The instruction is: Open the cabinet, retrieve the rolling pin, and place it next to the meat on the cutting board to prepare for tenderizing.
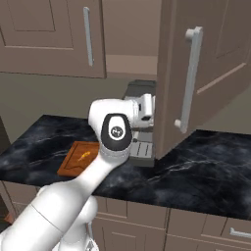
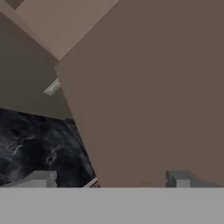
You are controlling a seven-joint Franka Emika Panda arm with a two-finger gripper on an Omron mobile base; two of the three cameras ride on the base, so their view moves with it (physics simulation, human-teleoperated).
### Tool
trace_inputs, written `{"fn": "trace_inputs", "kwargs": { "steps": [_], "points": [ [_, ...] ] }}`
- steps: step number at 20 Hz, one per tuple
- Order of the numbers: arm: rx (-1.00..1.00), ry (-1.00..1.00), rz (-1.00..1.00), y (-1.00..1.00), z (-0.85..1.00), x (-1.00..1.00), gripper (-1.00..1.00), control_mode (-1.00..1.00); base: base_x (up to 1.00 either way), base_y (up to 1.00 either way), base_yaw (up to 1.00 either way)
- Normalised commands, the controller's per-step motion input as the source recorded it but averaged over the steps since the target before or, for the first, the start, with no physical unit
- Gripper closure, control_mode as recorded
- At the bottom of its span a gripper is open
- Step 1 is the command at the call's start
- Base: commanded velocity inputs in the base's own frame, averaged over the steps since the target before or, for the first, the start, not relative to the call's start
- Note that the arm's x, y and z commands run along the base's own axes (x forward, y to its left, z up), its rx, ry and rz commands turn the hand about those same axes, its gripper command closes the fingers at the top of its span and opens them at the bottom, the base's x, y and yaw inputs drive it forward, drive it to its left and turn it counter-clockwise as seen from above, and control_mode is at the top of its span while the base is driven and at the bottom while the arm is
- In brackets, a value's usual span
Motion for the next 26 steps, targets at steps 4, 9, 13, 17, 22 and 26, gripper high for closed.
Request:
{"fn": "trace_inputs", "kwargs": {
  "steps": [4,9,13,17,22,26],
  "points": [
    [0.00,0.00,-0.04,-0.93,0.00,0.00,-1.00,-1.00,0.00,0.00,0.00],
    [0.00,0.01,-0.07,-0.73,-0.02,0.00,-1.00,-1.00,0.00,0.00,0.00],
    [0.00,0.04,-0.04,-0.51,-0.01,0.00,-1.00,-1.00,0.00,0.00,0.00],
    [0.00,0.07,-0.01,-0.40,-0.04,0.00,-1.00,-1.00,0.00,0.00,0.00],
    [0.00,-0.03,0.00,-0.03,-0.01,0.02,-1.00,-1.00,0.00,0.00,0.00],
    [0.00,-0.19,0.00,0.47,0.00,0.05,-1.00,-1.00,0.00,0.00,0.00]
  ]
}}
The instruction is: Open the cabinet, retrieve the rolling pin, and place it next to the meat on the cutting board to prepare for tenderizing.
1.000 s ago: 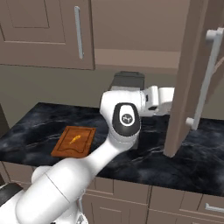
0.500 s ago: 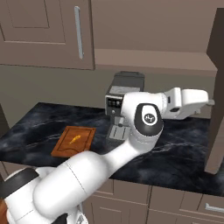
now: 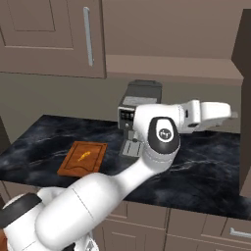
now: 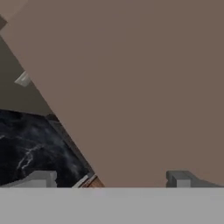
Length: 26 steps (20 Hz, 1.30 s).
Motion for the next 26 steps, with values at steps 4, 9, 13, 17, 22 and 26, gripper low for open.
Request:
{"fn": "trace_inputs", "kwargs": {
  "steps": [4,9,13,17,22,26],
  "points": [
    [0.00,-0.20,0.00,0.55,0.00,0.00,-1.00,-1.00,0.00,0.00,0.00],
    [0.00,-0.21,0.01,0.60,0.00,0.04,-1.00,-1.00,0.00,0.00,0.00],
    [0.01,-0.17,0.08,0.62,0.00,0.08,-1.00,-1.00,0.00,0.00,0.00],
    [0.02,-0.11,0.12,0.66,0.00,0.14,-1.00,-1.00,0.00,0.00,0.00],
    [0.02,-0.08,0.13,0.69,0.02,0.14,-1.00,-1.00,0.00,0.00,0.00],
    [0.02,-0.06,0.17,0.64,0.12,0.11,-1.00,-1.00,0.00,0.00,0.00]
  ]
}}
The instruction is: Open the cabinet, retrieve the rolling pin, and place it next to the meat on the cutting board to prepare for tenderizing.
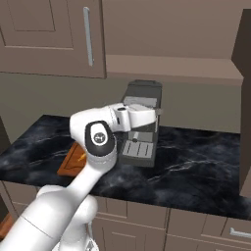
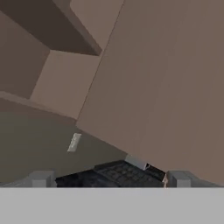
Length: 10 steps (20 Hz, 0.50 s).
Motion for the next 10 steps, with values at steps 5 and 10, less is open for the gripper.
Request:
{"fn": "trace_inputs", "kwargs": {
  "steps": [5,10],
  "points": [
    [0.04,-0.01,0.21,0.58,0.14,0.16,-1.00,-1.00,0.00,0.00,0.00],
    [0.04,-0.01,0.22,0.68,0.13,0.19,-1.00,-1.00,0.00,0.00,0.00]
  ]
}}
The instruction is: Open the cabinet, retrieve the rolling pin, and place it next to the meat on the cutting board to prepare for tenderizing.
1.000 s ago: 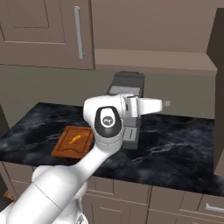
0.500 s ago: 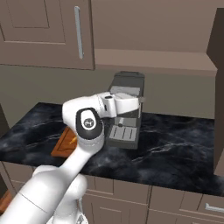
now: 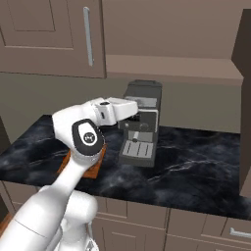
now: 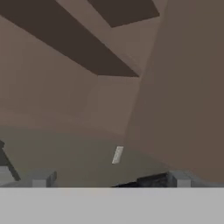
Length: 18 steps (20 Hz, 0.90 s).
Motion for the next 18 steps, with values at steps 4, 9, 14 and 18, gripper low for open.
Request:
{"fn": "trace_inputs", "kwargs": {
  "steps": [4,9,14,18],
  "points": [
    [0.03,-0.03,0.23,0.73,0.13,0.15,-1.00,-1.00,0.00,0.00,0.00],
    [0.02,-0.03,0.20,0.81,0.16,0.10,-1.00,-1.00,0.00,0.00,0.00],
    [0.01,-0.03,0.17,0.82,0.15,0.09,-1.00,-1.00,0.00,0.00,0.00],
    [0.01,-0.03,0.16,0.80,0.18,0.15,-1.00,-1.00,0.00,0.00,0.00]
  ]
}}
